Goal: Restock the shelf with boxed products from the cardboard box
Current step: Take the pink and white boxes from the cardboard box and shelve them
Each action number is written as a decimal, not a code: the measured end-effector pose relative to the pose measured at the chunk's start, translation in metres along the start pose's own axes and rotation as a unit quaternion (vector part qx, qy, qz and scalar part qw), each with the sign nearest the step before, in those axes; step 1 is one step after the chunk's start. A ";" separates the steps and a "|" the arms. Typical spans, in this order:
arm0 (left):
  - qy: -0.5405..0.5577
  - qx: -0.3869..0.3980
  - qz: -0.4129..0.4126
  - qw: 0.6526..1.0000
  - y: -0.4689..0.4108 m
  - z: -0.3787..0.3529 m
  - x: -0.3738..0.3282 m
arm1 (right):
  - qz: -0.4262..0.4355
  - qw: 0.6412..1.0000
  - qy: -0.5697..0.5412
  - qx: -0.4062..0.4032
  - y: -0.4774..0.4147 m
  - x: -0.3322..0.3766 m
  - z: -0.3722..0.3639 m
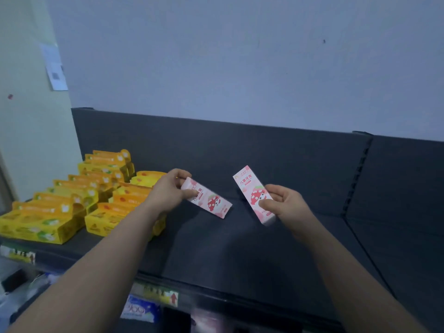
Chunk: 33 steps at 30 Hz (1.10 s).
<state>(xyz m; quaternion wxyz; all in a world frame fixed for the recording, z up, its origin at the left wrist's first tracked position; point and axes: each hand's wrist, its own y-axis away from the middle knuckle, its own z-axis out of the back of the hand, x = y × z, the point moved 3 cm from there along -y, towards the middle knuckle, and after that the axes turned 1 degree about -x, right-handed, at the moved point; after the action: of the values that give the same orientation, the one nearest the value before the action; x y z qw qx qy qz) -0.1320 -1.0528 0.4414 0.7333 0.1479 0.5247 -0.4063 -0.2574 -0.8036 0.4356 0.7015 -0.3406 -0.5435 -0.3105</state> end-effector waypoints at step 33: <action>-0.215 0.100 -0.048 0.970 -0.138 0.028 0.038 | -0.093 0.989 0.109 -0.033 -0.077 -0.015 -0.078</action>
<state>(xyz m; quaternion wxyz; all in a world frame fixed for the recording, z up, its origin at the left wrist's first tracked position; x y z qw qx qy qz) -0.2127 -1.1740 0.4475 0.7901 0.1041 0.3175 -0.5139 -0.2794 -0.9105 0.4180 0.7131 -0.2757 -0.4824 -0.4274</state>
